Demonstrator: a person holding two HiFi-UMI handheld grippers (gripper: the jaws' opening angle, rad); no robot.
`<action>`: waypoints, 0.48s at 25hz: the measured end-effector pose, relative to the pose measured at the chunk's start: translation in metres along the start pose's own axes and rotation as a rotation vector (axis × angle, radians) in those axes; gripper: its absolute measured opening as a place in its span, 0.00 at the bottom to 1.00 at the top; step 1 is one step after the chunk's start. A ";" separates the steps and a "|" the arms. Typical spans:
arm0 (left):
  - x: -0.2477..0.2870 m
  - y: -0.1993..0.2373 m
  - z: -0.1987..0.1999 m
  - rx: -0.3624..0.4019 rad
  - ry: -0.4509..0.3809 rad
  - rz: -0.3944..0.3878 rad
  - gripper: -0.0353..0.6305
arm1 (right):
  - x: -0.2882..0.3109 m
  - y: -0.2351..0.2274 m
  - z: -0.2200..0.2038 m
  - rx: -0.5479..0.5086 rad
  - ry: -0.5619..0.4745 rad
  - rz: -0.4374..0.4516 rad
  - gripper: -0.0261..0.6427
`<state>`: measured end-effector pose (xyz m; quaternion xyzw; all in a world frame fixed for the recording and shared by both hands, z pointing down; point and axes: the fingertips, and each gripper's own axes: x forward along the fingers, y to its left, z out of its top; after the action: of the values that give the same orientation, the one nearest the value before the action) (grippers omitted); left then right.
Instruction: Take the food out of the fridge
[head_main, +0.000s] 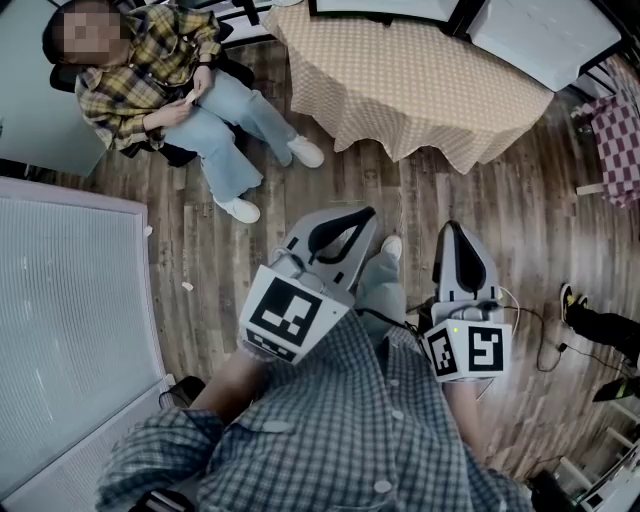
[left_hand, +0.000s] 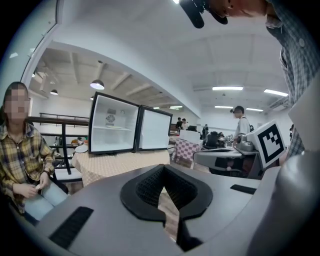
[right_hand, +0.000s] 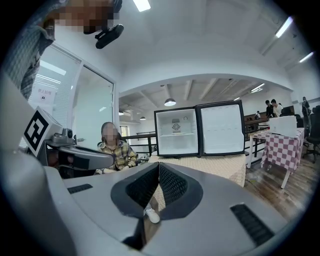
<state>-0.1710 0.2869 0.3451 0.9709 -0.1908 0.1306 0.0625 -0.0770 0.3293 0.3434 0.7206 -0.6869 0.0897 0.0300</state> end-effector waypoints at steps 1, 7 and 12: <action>0.005 0.002 0.001 0.001 -0.001 0.007 0.06 | 0.005 -0.004 0.001 -0.006 -0.001 0.006 0.05; 0.054 0.018 0.019 -0.007 0.001 0.050 0.06 | 0.046 -0.034 0.014 -0.076 -0.001 0.076 0.05; 0.099 0.026 0.041 -0.039 -0.024 0.078 0.06 | 0.080 -0.062 0.028 -0.129 -0.005 0.140 0.05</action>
<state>-0.0834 0.2206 0.3355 0.9628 -0.2319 0.1175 0.0739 -0.0100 0.2490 0.3350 0.6675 -0.7401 0.0454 0.0683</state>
